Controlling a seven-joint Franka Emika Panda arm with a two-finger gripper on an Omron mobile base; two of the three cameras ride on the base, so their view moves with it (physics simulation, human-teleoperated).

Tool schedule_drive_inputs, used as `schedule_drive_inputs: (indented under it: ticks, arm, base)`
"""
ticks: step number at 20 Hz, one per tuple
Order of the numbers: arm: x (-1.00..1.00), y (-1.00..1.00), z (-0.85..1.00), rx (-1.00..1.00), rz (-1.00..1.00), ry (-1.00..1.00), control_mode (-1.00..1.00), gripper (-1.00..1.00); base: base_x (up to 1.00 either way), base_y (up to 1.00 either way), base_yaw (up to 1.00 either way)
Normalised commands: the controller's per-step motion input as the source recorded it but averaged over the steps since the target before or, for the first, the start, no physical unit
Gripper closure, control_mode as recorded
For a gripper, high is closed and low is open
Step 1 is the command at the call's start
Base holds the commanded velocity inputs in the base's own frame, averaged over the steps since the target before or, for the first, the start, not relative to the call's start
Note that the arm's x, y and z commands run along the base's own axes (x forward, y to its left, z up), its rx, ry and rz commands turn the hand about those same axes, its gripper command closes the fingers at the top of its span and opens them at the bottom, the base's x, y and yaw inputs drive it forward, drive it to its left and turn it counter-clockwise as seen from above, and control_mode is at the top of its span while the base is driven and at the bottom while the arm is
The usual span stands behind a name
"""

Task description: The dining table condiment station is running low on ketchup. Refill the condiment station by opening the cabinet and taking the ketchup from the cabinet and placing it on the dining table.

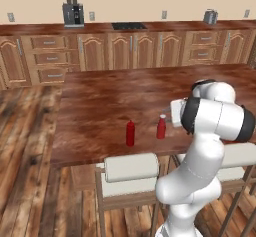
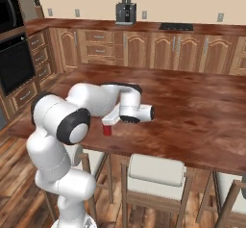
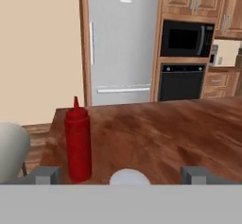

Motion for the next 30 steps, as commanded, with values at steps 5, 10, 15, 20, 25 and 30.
schedule_drive_inputs:
  ticks: [5, 10, 15, 20, 25, 30]
  arm:
    - [-0.35, 0.00, 0.45, 0.00, 0.00, 0.00, -1.00, -1.00]
    - [-0.45, 0.04, 0.57, -0.03, 0.00, 0.00, -1.00, -1.00]
    - [-0.60, 0.15, 0.70, -0.10, -0.01, 0.00, -1.00, -1.00]
    - [-0.84, 0.21, 0.63, -0.17, -0.10, -0.03, -1.00, -1.00]
    - [-0.99, 0.28, 0.39, -0.27, -0.29, -0.12, -1.00, -1.00]
    - [-1.00, 0.30, 0.20, -0.29, -0.37, -0.20, -1.00, -1.00]
  base:
    - [0.00, 0.00, 0.00]
    - [0.00, 0.00, 0.00]
    - [0.00, 0.00, 0.00]
    - [0.00, 0.00, 0.00]
    - [0.00, 0.00, 0.00]
    - [0.00, 0.00, 0.00]
